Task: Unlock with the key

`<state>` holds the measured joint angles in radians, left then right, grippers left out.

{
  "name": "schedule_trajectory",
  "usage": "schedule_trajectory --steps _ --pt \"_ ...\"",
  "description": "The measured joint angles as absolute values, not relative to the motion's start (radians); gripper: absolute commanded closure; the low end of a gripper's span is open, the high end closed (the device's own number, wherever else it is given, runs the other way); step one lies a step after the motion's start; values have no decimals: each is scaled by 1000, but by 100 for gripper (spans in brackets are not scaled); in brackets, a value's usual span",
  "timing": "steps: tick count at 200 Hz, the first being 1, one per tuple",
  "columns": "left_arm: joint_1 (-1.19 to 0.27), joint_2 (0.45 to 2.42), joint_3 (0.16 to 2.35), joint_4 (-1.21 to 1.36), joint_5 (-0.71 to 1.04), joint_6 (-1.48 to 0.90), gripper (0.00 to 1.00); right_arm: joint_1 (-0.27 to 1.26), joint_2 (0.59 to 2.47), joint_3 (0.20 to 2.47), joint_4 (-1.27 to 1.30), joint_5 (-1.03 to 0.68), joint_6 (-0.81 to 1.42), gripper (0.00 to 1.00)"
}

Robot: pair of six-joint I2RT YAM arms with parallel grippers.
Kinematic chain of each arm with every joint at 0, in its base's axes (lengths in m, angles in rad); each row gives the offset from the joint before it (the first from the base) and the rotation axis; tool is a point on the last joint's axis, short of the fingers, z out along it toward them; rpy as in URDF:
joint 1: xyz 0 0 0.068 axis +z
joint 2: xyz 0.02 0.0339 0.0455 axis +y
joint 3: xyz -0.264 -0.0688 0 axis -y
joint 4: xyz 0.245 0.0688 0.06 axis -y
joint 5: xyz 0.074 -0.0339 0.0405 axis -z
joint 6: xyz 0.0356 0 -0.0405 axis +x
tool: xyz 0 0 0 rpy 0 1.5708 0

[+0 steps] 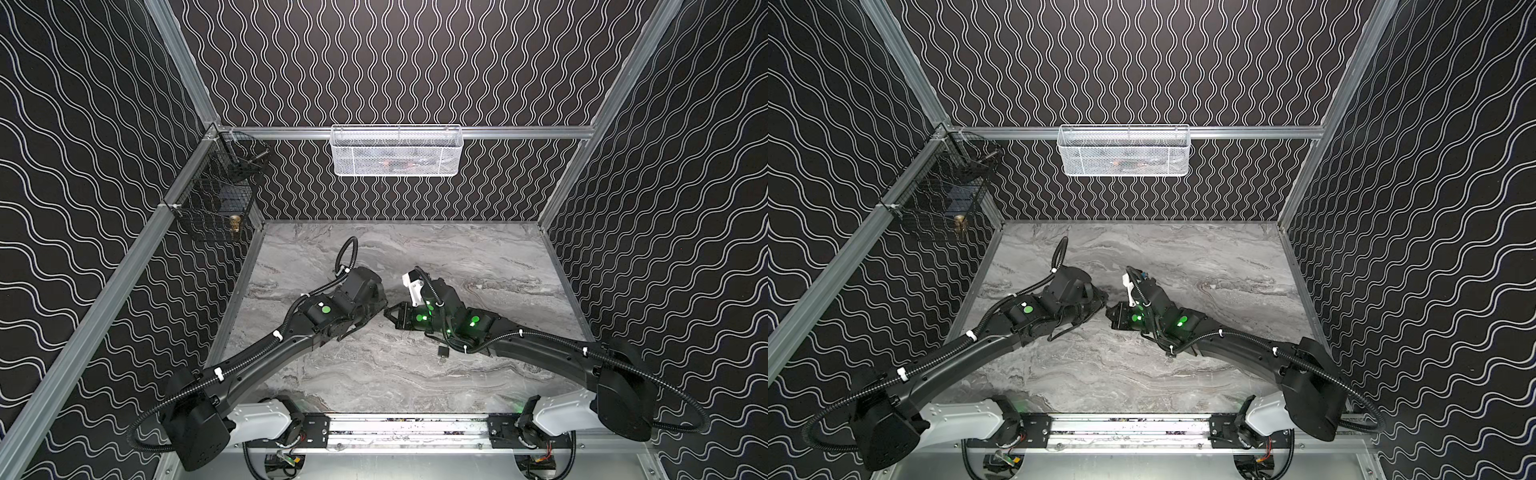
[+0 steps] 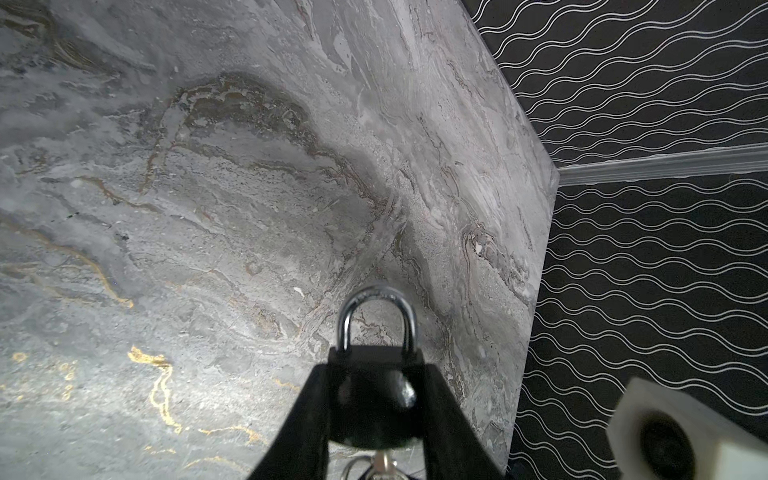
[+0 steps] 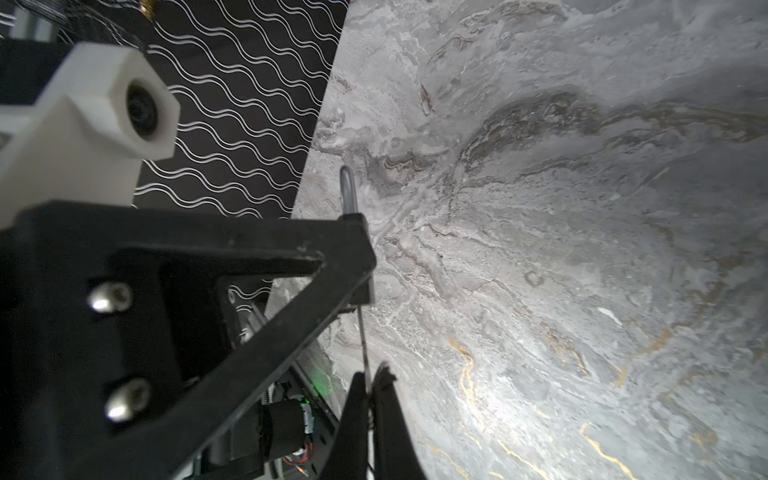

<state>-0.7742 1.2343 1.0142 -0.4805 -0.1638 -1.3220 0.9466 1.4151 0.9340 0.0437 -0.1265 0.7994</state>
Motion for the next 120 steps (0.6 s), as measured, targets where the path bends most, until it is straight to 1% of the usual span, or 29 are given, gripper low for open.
schedule_trajectory --steps 87,120 --pt "-772 1239 1013 -450 -161 -1339 100 961 1423 963 0 -13 643 100" --pt "-772 1240 1000 -432 -161 -1357 100 955 1423 963 2 -41 669 100"
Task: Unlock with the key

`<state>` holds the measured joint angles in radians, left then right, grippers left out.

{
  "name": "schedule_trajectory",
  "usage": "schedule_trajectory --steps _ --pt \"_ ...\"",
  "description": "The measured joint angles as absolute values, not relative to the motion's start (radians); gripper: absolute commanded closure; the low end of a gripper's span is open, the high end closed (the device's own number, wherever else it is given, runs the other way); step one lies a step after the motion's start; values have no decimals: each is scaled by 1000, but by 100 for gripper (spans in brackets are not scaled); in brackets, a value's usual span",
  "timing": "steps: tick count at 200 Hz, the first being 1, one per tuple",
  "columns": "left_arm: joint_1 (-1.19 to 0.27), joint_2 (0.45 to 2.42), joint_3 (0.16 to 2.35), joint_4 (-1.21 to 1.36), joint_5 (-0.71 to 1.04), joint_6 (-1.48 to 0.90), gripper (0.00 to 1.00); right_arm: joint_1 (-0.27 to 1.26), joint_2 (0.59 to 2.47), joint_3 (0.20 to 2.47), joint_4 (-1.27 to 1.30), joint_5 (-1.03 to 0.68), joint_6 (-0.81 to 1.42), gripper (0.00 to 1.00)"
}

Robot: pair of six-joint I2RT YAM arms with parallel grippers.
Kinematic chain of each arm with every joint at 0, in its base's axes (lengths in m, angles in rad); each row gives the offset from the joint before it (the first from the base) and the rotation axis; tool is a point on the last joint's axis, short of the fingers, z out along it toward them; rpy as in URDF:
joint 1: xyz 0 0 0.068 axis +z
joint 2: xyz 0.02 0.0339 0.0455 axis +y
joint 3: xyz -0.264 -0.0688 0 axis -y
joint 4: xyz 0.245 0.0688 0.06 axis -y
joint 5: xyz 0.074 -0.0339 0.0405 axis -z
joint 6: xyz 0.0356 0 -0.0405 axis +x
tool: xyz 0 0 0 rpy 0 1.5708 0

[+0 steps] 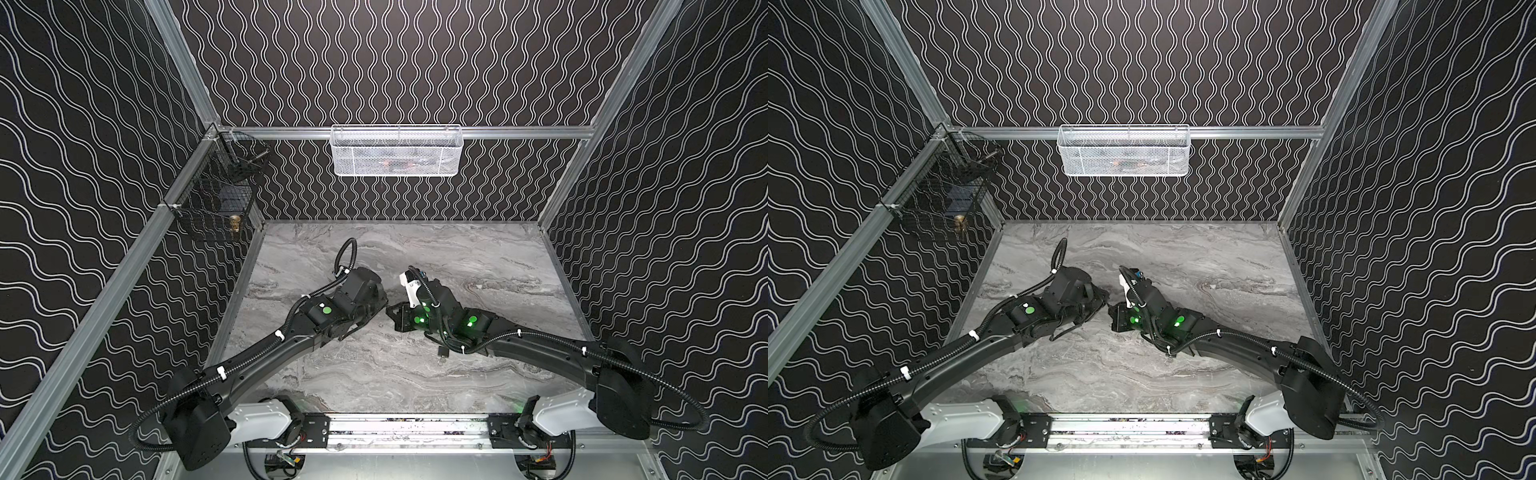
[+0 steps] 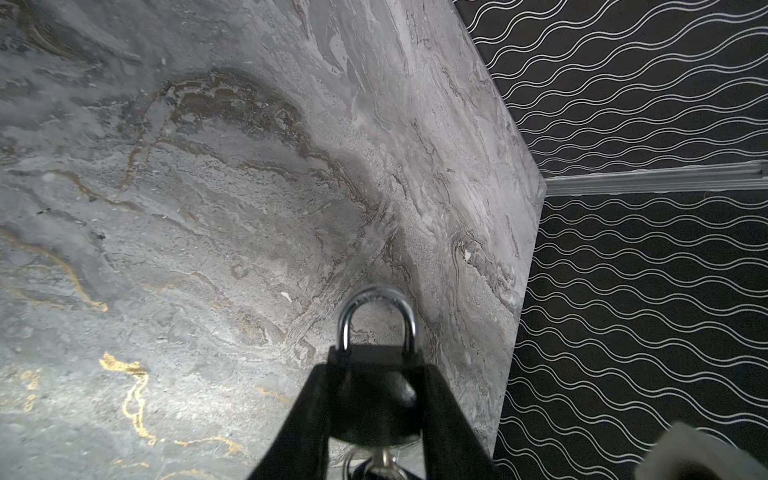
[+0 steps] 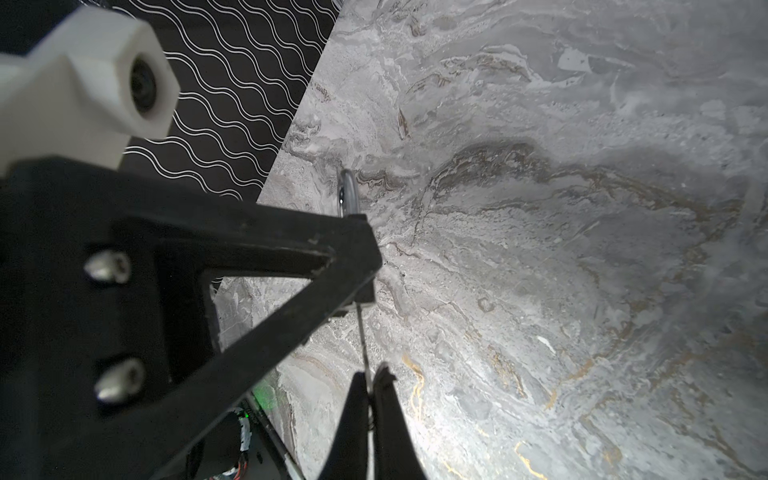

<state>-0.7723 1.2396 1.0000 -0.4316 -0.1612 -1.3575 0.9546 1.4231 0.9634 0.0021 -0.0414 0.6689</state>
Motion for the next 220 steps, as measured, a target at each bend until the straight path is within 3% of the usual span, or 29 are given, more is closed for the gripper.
schedule_trajectory --steps 54,130,220 --pt "-778 1242 987 -421 -173 -1362 100 926 1429 941 55 -137 799 100" --pt "-781 1239 989 -371 -180 -1362 100 926 1436 1015 -52 -68 591 100" --pt "-782 1231 984 -384 -136 -1359 100 923 1409 1012 -106 -94 582 100"
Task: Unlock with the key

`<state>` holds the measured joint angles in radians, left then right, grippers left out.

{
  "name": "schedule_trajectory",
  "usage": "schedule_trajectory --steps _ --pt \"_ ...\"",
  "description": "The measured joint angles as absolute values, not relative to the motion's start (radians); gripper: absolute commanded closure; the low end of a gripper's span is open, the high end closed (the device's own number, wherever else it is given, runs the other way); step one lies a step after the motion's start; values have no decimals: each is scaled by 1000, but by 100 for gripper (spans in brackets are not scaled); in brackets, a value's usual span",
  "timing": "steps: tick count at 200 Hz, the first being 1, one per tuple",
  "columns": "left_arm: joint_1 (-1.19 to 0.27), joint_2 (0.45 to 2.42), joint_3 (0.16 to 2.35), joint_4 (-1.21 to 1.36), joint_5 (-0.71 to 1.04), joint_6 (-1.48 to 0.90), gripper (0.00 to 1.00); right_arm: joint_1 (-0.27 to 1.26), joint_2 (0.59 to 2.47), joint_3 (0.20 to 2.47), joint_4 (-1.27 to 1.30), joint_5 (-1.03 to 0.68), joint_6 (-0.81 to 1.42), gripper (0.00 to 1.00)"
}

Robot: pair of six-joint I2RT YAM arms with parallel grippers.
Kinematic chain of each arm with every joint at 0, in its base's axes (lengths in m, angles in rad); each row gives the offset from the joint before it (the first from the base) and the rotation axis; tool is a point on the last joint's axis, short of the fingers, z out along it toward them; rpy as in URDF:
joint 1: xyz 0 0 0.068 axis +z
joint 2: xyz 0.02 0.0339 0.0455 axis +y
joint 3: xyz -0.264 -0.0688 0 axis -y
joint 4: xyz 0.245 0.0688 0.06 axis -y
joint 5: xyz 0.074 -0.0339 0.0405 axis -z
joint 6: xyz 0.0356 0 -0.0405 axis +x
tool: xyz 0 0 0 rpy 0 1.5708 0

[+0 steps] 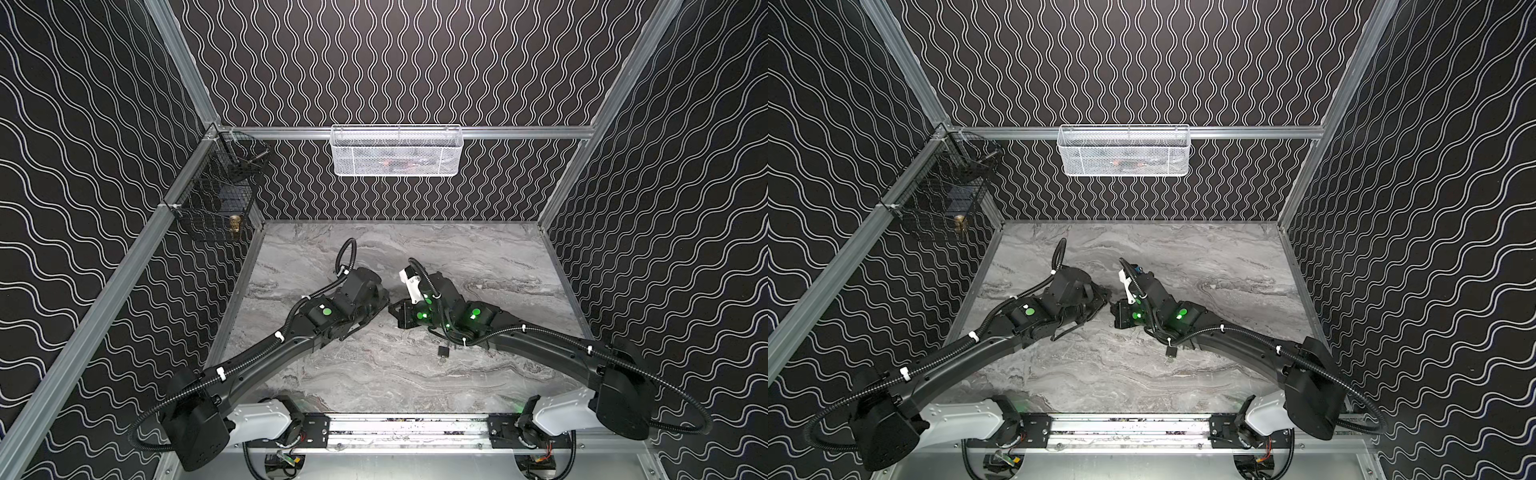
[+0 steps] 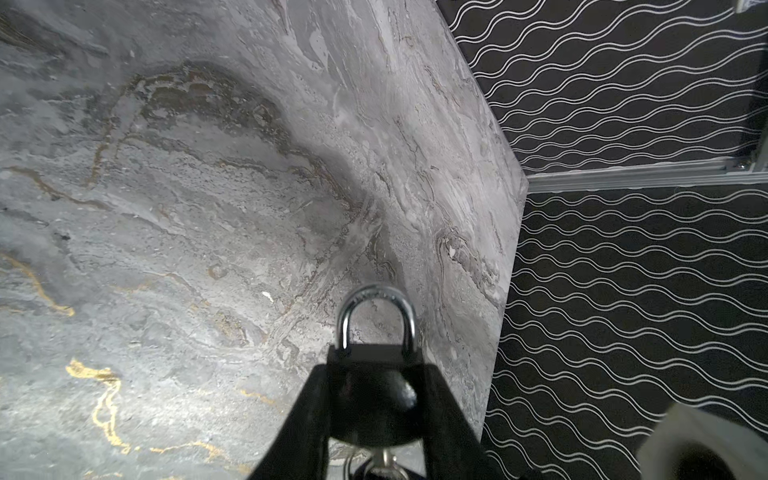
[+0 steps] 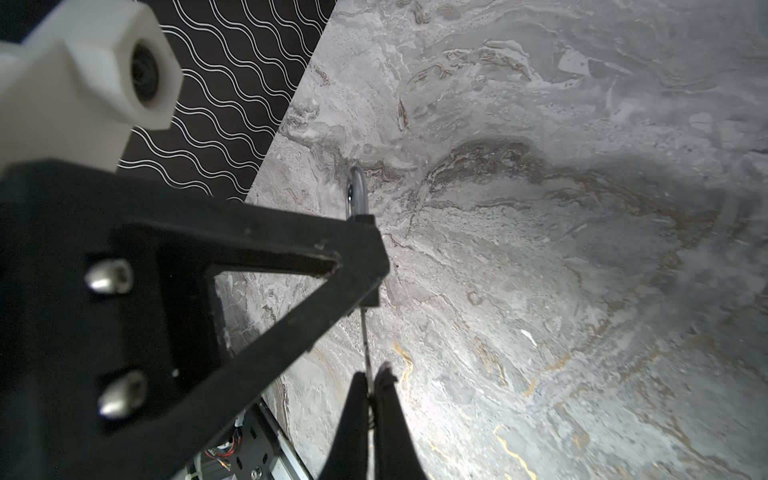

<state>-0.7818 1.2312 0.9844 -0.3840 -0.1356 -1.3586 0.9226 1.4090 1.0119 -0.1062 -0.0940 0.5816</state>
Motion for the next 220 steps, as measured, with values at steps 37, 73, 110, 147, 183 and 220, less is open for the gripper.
schedule_trajectory --steps 37,73,110,147,183,220 --pt "-786 1222 973 -380 -124 -1361 100 920 1406 1009 -109 -130 648 100" --pt "-789 1221 975 -397 -139 -1361 100 933 1422 1015 -106 -108 663 100" --pt "-801 1223 982 -383 -150 -1377 100 937 1435 1028 -88 -57 639 100" --pt "-804 1243 997 -389 -151 -1380 100 936 1442 1028 -87 -51 617 100" --pt "-804 1229 1000 -410 -158 -1372 100 937 1439 1029 -83 -62 613 100" --pt "-768 1233 1044 -430 -134 -1323 100 935 1416 1000 3 -65 603 78"
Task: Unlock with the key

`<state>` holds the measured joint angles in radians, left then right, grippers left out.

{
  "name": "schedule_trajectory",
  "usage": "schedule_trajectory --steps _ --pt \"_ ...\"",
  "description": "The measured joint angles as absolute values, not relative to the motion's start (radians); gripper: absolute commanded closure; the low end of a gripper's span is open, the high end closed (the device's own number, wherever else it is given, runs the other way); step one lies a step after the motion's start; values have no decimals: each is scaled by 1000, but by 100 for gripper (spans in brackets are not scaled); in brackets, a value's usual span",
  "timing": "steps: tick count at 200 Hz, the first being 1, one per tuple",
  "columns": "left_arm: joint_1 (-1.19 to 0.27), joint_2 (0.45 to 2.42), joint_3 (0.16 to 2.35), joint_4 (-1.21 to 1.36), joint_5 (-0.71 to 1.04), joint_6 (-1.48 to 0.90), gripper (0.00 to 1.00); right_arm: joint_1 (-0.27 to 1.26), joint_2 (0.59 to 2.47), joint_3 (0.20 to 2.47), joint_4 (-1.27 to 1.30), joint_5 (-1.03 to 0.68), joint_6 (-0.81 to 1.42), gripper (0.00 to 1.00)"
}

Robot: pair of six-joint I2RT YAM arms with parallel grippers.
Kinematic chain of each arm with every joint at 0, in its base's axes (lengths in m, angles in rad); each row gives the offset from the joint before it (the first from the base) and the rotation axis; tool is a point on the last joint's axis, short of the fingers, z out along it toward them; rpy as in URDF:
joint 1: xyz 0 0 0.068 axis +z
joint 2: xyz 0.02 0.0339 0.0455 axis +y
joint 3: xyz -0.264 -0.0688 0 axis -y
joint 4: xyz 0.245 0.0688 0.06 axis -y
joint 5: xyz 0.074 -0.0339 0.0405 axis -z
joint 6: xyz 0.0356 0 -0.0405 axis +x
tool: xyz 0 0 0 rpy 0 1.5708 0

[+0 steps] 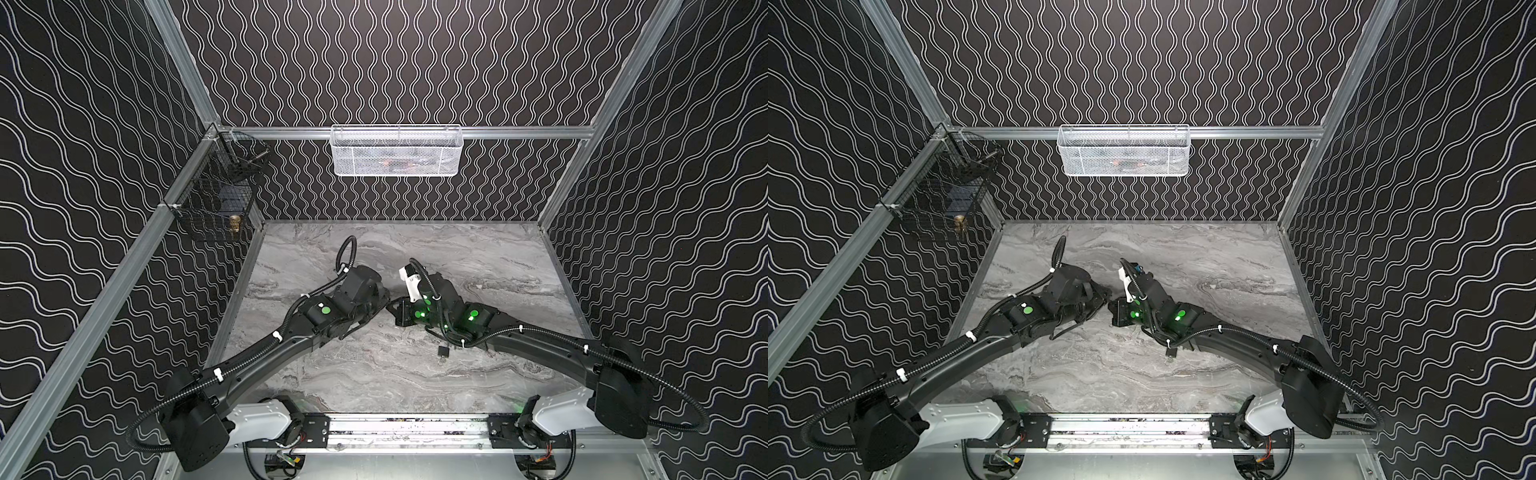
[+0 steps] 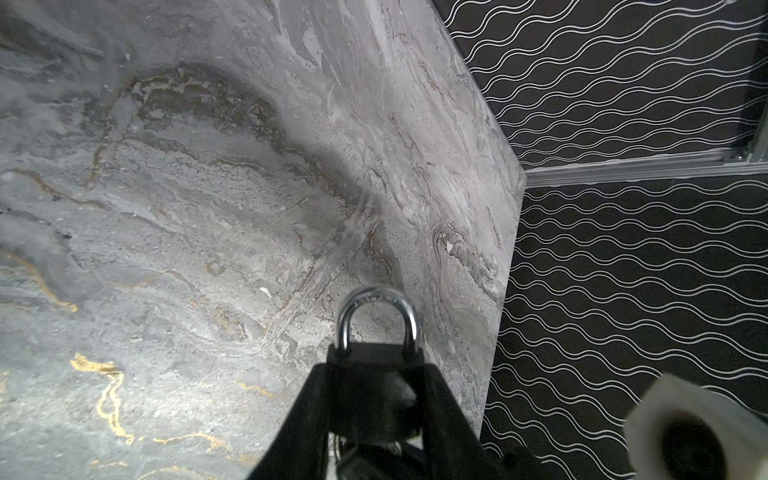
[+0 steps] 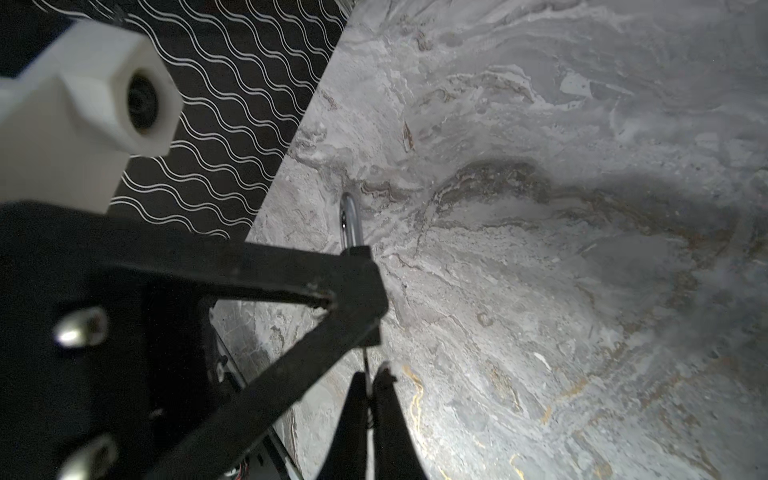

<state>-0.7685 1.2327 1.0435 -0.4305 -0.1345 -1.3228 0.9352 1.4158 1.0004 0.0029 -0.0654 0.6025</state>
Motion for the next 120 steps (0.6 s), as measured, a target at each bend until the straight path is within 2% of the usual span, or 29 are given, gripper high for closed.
schedule_trajectory --steps 41,70,120 --pt "-717 1239 1083 -456 -94 -1252 100 935 1372 964 101 -100 563 69" --pt "-700 1242 1086 -480 -102 -1228 100 935 1329 935 142 -147 560 69" --pt "-701 1229 1074 -493 -106 -1224 100 877 1336 960 132 -160 684 73"
